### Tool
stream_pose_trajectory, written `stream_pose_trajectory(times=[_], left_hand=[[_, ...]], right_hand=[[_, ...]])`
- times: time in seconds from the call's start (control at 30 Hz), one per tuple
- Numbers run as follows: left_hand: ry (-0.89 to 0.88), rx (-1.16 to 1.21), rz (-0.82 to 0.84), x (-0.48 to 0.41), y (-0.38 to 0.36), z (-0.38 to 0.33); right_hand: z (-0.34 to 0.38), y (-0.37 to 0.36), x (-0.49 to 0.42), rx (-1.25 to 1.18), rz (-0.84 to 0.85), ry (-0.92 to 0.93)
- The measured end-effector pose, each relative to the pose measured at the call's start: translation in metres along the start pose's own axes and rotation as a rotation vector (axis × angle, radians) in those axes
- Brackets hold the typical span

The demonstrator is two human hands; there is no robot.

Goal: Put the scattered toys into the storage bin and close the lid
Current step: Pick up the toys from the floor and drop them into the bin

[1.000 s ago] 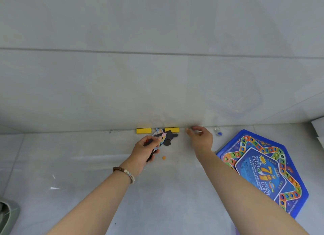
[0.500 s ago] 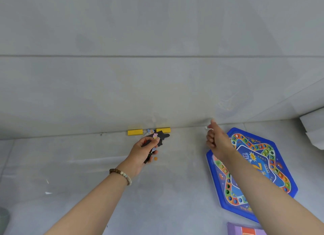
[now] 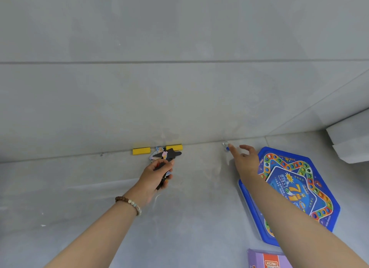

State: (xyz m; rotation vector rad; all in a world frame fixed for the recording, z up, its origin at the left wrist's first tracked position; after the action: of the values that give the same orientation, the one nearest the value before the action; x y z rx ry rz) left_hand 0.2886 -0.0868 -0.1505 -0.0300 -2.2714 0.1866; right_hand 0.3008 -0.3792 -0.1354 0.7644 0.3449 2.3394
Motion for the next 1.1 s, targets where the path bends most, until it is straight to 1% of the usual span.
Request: stream_pose_trajectory(times=[0.1, 0.27, 0.43, 0.63, 0.8, 0.9, 1.03, 1.1], left_hand=[[0.011, 0.015, -0.004, -0.001, -0.001, 0.003], [0.026, 0.023, -0.021, -0.004, -0.001, 0.005], [0.023, 0.018, -0.034, -0.006, 0.001, 0.002], [0.022, 0.024, -0.047, -0.007, 0.004, 0.000], [-0.002, 0.011, -0.053, 0.003, 0.008, -0.006], [-0.016, 0.003, -0.063, 0.014, 0.013, -0.013], [-0.030, 0.006, -0.054, 0.029, 0.017, -0.015], [-0.029, 0.010, -0.058, 0.035, 0.022, -0.015]], right_hand=[[0.001, -0.013, -0.004, -0.021, 0.035, 0.074], [-0.005, -0.027, -0.015, -0.065, 0.045, 0.071], [-0.004, -0.030, -0.022, -0.001, 0.037, 0.135], [-0.007, -0.028, -0.024, 0.075, -0.028, 0.190], [-0.009, -0.024, -0.020, 0.055, 0.025, 0.174], [-0.009, -0.019, -0.010, 0.170, 0.069, 0.208], [-0.017, -0.025, 0.006, 0.509, 0.142, 0.308], [-0.018, -0.027, 0.013, 0.545, 0.142, 0.314]])
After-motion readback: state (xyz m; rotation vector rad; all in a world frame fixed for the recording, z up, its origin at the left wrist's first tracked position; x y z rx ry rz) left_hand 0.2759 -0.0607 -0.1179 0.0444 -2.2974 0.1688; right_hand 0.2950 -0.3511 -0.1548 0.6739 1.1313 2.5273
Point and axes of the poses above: each hand's wrist, its own x-axis away from the middle knuckle, its own y-axis out of the back of the hand, z = x × y, the point moved 8 cm from there along -x, towards the middle knuckle, and after that the axes turned 4 degrees about -x, right-handed, at the moved point
